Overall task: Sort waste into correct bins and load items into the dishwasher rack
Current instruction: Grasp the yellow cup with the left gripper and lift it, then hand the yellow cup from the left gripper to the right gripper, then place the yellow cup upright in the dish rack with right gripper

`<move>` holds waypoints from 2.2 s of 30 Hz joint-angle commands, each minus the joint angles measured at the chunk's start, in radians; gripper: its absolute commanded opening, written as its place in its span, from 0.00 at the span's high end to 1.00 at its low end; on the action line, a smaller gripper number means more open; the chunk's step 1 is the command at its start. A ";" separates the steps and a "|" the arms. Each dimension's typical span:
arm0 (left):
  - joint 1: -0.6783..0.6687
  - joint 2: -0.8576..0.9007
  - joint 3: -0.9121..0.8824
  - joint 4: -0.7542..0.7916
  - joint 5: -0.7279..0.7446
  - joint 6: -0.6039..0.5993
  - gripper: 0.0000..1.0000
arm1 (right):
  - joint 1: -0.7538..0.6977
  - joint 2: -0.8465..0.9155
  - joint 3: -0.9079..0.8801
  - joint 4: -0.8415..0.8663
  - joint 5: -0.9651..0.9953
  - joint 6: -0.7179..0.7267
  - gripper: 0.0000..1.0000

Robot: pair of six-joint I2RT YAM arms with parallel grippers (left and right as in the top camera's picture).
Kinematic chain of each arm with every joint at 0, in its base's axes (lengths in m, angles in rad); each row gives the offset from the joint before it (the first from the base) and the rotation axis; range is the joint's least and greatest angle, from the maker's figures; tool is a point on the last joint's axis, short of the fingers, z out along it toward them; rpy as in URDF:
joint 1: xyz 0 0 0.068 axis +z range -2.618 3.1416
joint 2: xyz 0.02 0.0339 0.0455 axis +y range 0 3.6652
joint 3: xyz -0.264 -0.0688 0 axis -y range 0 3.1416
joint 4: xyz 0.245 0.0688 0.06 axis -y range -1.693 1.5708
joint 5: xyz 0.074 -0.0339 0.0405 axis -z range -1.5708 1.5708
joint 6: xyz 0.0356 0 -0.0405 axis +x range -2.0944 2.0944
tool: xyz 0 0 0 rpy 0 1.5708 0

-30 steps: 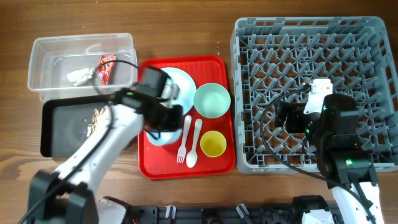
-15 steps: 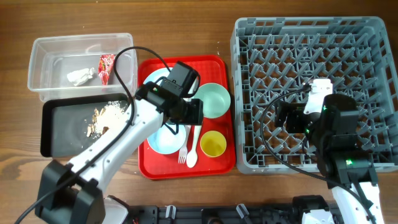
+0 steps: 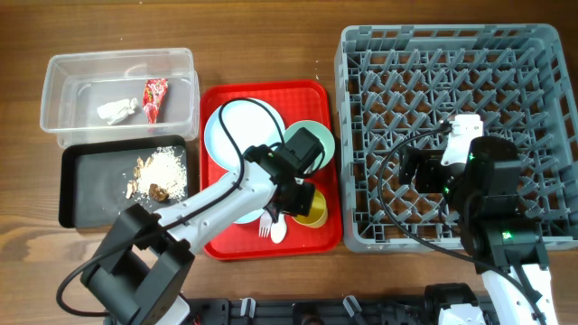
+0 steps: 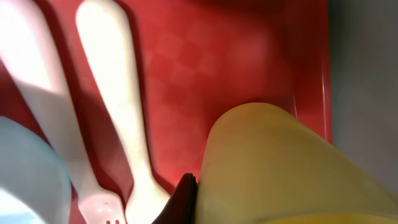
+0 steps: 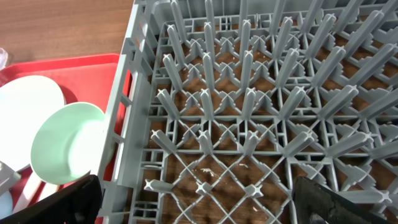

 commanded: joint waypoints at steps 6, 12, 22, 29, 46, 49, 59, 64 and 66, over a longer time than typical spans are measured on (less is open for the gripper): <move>0.516 -0.207 0.064 0.263 0.687 -0.015 0.96 | -0.003 0.071 0.021 0.181 -0.375 0.037 0.00; 0.549 -0.059 0.064 0.542 1.114 -0.183 0.96 | -0.003 0.340 0.021 0.359 -1.179 -0.072 0.00; 0.365 -0.032 0.064 0.598 1.101 -0.227 0.96 | -0.003 0.457 0.021 0.649 -1.368 0.070 0.01; 0.320 -0.032 0.064 0.601 1.083 -0.243 0.96 | -0.003 0.457 0.021 0.657 -1.352 0.069 0.11; 0.320 -0.032 0.064 0.595 1.078 -0.287 0.96 | -0.003 0.457 0.021 0.756 -1.303 0.129 0.25; 0.326 -0.032 0.064 0.595 1.035 -0.286 0.78 | -0.003 0.457 0.021 0.755 -1.289 0.129 0.31; 0.524 -0.163 0.064 0.215 0.323 -0.019 0.23 | -0.003 0.393 0.042 0.402 -0.720 0.062 0.44; 0.586 -0.296 0.064 -0.050 0.002 -0.020 0.17 | -0.005 0.231 0.240 -0.105 -0.323 0.042 0.55; 0.587 -0.337 0.064 -0.110 -0.102 -0.020 0.03 | -0.022 0.219 0.344 -0.304 -0.208 0.042 0.55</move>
